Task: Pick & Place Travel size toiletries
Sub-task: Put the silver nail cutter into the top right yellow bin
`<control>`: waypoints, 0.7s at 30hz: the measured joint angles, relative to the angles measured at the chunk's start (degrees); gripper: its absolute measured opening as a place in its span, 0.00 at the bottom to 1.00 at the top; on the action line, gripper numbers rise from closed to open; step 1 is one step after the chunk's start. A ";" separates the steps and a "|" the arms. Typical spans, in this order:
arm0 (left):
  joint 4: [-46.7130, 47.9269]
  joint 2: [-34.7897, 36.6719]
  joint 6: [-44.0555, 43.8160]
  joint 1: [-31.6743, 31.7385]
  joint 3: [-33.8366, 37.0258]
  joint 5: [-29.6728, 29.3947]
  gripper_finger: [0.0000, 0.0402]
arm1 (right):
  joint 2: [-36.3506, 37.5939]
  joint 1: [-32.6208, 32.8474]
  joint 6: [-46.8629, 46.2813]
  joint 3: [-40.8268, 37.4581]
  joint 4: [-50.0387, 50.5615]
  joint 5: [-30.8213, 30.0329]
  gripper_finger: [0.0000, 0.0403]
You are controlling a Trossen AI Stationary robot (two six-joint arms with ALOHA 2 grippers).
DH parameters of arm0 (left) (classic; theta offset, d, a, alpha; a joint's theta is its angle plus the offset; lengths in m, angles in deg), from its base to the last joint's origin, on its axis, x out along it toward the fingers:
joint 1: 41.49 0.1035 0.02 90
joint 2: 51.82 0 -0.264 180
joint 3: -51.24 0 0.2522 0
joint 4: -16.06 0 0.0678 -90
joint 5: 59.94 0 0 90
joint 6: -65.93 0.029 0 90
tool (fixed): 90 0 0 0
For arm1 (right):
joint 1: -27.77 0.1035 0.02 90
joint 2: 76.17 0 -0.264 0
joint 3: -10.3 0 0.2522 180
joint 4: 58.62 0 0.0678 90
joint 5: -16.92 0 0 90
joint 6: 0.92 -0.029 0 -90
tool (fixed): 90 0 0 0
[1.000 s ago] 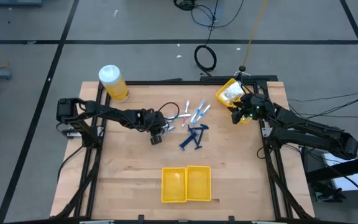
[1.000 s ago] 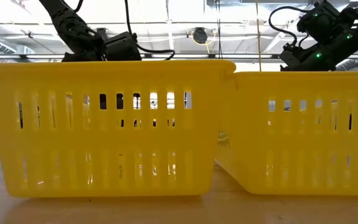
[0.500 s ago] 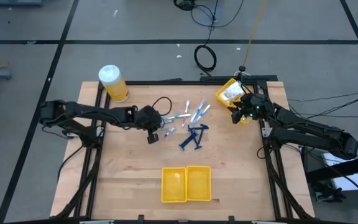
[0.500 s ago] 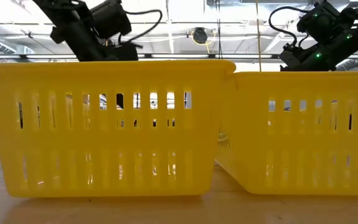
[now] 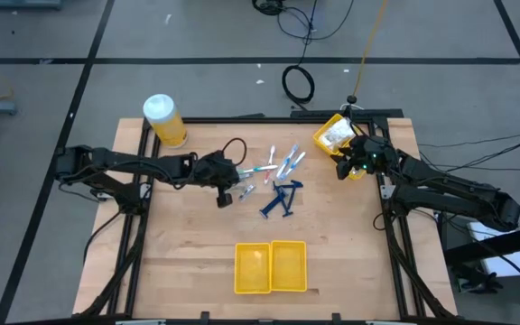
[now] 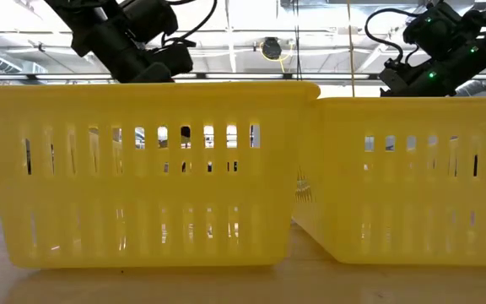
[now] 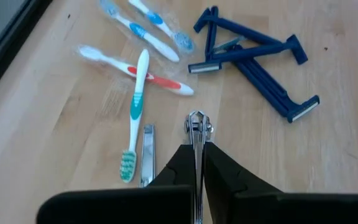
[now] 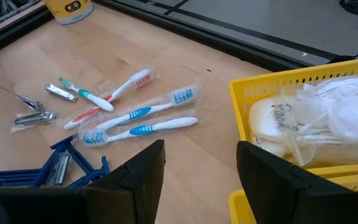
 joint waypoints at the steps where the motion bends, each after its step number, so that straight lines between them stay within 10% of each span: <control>1: -0.26 0.00 0.22 0.00 -0.02 0.00 0.01 | 0.00 -0.01 0.03 0.00 0.00 0.01 0.46; 21: -16.24 0.04 6.20 0.02 -0.06 6.42 0.01 | 0.00 3.58 1.25 -3.10 -14.15 3.64 0.46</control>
